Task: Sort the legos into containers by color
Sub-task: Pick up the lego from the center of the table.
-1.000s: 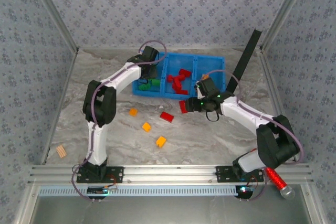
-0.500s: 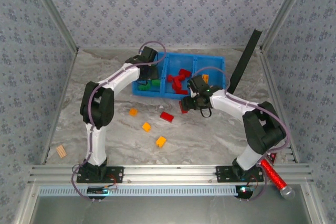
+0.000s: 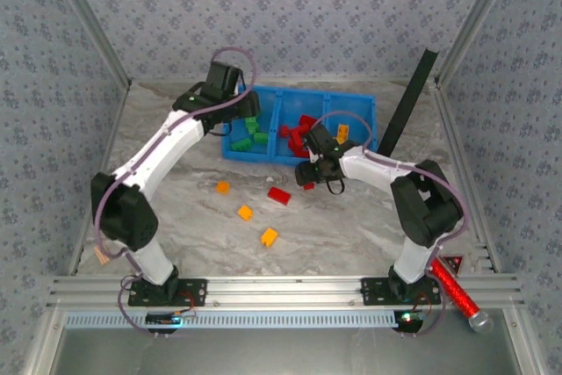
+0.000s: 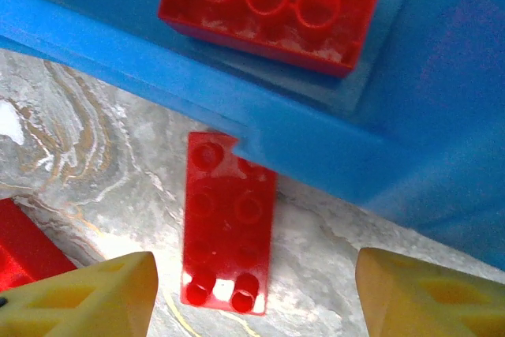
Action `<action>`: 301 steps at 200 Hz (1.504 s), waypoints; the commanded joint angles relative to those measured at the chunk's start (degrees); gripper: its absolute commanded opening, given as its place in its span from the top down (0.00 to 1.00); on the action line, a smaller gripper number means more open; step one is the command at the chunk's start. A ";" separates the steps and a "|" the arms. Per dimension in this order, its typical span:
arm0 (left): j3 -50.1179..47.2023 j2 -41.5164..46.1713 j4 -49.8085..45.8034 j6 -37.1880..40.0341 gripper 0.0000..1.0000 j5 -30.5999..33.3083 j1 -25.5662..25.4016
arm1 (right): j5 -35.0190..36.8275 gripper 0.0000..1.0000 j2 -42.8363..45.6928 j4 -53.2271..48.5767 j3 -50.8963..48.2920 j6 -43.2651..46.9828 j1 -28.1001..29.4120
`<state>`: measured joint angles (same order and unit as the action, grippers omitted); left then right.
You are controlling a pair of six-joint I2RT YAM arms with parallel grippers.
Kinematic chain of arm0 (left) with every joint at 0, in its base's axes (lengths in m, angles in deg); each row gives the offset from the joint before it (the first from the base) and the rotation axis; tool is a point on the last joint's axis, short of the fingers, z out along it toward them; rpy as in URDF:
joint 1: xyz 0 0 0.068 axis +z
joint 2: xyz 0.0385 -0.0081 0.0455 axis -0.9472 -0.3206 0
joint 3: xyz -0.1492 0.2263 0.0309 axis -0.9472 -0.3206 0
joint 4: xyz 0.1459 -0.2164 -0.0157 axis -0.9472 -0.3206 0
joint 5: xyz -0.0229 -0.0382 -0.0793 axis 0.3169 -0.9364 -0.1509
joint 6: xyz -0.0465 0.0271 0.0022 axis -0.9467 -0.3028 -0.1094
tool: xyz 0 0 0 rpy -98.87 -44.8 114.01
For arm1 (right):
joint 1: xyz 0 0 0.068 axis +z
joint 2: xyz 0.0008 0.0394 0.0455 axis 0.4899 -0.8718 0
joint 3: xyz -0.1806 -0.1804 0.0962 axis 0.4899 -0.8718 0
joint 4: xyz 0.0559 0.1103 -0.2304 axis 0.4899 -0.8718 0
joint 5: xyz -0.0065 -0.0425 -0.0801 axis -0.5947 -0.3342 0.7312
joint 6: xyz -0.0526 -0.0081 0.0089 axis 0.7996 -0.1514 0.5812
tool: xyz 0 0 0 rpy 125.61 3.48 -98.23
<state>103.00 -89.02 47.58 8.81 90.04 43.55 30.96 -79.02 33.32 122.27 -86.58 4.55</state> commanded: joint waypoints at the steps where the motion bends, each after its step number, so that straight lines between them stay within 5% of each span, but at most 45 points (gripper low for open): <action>1: -2.28 4.04 -2.61 2.25 0.34 -0.41 -0.03 | 0.61 0.31 -3.03 -1.14 2.25 0.68 1.03; 81: -9.57 15.72 -4.47 3.97 0.33 2.66 1.15 | 4.47 0.46 -8.67 -4.36 3.89 -0.33 3.61; 137: -12.83 21.76 -7.70 4.66 0.32 4.52 2.77 | 4.53 0.59 -6.24 -5.71 -4.51 -4.88 6.68; 216: -16.79 22.41 -7.22 3.61 0.31 2.84 3.40 | 6.16 0.66 8.09 -17.20 -9.59 -8.75 12.67; 258: -18.86 24.05 -7.31 3.59 0.31 1.77 3.40 | 9.67 0.67 19.64 -26.85 -2.84 -7.94 12.33; 301: -21.80 28.49 -10.45 4.25 0.31 1.31 3.49 | 12.66 0.68 16.34 -21.21 9.80 0.70 6.70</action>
<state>82.08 -64.37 39.76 12.42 92.35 46.57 40.14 -59.81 10.41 125.63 -91.54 14.19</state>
